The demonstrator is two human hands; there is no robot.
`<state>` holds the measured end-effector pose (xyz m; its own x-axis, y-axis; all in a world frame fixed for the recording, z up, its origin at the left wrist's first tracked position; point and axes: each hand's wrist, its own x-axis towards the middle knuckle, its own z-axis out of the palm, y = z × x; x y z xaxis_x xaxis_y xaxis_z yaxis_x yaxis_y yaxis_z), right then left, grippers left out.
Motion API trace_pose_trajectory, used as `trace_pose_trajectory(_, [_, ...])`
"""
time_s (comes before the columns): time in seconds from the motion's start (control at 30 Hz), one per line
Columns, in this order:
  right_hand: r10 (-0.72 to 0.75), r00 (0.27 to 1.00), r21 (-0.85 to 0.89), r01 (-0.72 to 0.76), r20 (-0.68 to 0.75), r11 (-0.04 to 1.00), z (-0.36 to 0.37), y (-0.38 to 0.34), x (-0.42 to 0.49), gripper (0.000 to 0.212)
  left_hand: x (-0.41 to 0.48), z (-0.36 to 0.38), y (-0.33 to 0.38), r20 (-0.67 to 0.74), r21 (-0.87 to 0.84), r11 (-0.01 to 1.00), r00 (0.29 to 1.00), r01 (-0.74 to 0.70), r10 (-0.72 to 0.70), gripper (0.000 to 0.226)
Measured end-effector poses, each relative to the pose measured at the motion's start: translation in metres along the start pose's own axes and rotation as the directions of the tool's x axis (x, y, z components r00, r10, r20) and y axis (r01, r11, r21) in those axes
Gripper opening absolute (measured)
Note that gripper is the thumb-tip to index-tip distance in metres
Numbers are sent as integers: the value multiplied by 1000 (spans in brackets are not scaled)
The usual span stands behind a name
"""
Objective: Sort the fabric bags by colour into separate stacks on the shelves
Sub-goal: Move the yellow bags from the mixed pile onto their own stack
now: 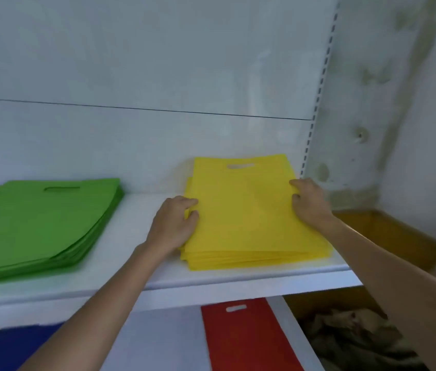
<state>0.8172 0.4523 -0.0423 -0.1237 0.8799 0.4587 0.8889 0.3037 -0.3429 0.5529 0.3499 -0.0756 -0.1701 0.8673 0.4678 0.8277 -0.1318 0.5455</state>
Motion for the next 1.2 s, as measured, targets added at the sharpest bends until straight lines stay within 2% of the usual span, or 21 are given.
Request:
trace_pose_trajectory(0.07, [-45,995,-53,50,88,997,17,-5,5,43,-8,0,-9,18,49,994,995,94,-95,35])
trace_pose_trajectory(0.17, [-18,966,-256,87,259,963,34,-7,9,38,-11,1,-12,81,95,977,977,191,-199,33])
trace_pose_trajectory(0.3, [33,948,-324,75,317,943,32,-8,25,35,-11,1,-1,95,126,973,974,194,-207,37])
trace_pose_trajectory(0.37, [40,954,-322,61,298,945,29,-17,27,31,-15,-1,3,108,139,973,974,182,-198,40])
trace_pose_trajectory(0.43, [-14,977,-238,65,212,969,29,-32,23,29,-18,-7,4,72,168,970,979,175,-189,41])
trace_pose_trajectory(0.53, [-162,981,-38,167,103,985,32,-72,12,32,-21,-29,0,-64,211,963,986,167,-157,36])
trace_pose_trajectory(0.73, [-429,902,178,415,47,892,44,-183,-12,34,-56,-110,-27,-187,359,913,974,192,-131,30])
trace_pose_trajectory(0.93, [-542,838,313,498,68,809,68,-306,-57,39,-126,-212,-82,-306,332,878,920,344,-245,23])
trace_pose_trajectory(1.2, [-669,743,476,575,37,665,92,-475,-143,37,-233,-343,-172,-437,335,778,819,531,-371,21])
